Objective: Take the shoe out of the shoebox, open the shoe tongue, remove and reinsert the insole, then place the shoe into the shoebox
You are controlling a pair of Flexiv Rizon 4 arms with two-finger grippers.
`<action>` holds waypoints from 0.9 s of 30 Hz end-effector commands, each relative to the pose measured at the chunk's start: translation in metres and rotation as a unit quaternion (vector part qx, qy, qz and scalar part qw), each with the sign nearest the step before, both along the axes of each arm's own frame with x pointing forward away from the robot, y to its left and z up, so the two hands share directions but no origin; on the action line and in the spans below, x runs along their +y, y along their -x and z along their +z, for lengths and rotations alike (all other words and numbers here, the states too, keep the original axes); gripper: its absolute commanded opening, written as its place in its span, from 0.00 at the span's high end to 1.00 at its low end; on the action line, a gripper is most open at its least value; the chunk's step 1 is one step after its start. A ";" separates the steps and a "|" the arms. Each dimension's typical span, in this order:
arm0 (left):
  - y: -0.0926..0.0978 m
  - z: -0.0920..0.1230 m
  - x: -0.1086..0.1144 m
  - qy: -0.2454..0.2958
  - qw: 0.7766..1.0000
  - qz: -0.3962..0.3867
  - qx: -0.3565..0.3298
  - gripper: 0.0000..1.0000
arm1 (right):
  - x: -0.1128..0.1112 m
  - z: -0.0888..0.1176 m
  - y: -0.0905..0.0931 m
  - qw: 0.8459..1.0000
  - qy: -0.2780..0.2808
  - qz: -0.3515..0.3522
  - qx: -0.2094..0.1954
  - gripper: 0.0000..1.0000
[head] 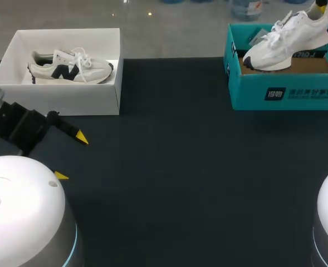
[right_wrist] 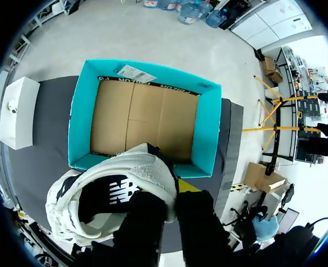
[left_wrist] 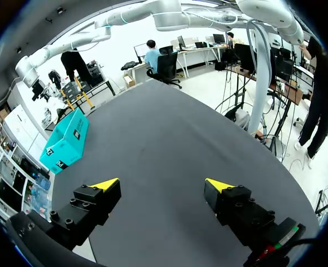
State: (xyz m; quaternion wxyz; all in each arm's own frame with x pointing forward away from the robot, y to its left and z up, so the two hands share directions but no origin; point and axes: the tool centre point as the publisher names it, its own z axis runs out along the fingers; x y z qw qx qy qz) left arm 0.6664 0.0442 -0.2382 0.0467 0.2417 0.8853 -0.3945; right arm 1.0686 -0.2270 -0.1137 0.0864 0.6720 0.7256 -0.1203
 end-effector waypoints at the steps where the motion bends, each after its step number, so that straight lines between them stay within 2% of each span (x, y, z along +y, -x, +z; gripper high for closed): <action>1: -0.001 0.000 0.000 -0.001 1.000 -0.001 0.001 0.00 | -0.001 -0.007 0.006 0.999 0.009 -0.051 -0.007 1.00; 3: -0.001 0.000 0.000 -0.001 1.000 -0.001 0.001 0.00 | -0.003 -0.011 0.007 0.997 0.015 -0.079 0.001 1.00; 10: -0.001 0.000 0.000 -0.001 1.000 -0.001 0.001 0.00 | -0.015 -0.023 0.009 0.988 -0.006 -0.151 -0.023 1.00; 16: -0.001 0.000 0.000 -0.001 1.000 -0.001 0.001 0.00 | -0.038 -0.022 0.009 0.984 0.000 -0.176 -0.039 1.00; 21: -0.001 0.000 0.000 -0.001 1.000 -0.001 0.001 0.00 | -0.057 -0.031 0.012 0.978 0.007 -0.205 -0.040 1.00; 27: -0.001 0.000 0.000 -0.001 1.000 -0.001 0.001 0.00 | -0.068 -0.039 0.017 0.971 0.006 -0.236 -0.048 1.00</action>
